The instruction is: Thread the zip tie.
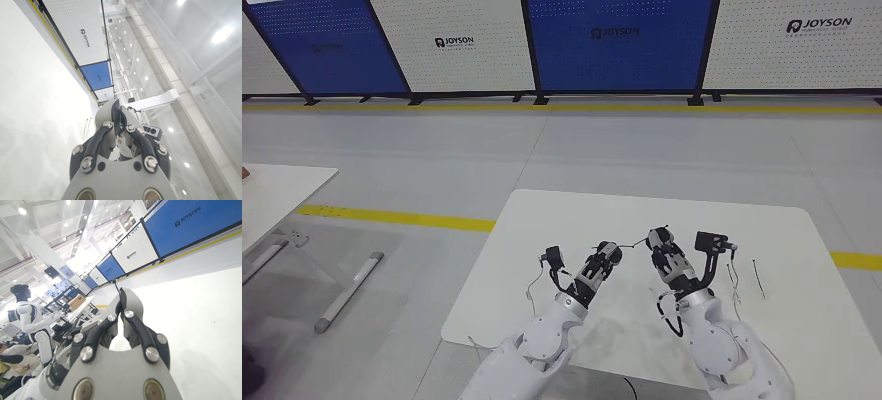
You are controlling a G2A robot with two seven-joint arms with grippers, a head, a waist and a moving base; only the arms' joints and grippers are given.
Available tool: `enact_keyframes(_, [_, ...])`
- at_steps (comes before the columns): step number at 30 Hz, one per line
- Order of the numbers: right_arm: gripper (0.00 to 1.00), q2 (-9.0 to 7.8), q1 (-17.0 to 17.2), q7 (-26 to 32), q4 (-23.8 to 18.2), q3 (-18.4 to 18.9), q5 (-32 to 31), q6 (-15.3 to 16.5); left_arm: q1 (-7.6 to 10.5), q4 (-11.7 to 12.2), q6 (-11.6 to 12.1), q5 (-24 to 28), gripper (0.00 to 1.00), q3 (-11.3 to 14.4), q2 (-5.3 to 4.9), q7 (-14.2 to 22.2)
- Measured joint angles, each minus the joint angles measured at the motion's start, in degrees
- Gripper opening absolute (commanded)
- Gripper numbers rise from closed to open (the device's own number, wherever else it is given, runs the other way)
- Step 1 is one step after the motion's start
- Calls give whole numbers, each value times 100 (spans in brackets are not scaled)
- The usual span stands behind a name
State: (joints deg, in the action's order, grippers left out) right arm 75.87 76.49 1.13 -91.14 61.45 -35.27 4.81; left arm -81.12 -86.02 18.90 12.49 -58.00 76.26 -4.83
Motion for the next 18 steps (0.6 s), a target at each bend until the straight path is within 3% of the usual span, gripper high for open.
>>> enact_keyframes(18, [0,32,123,-43,-45,107,58,172,0,0,0,0,0,0,0,0])
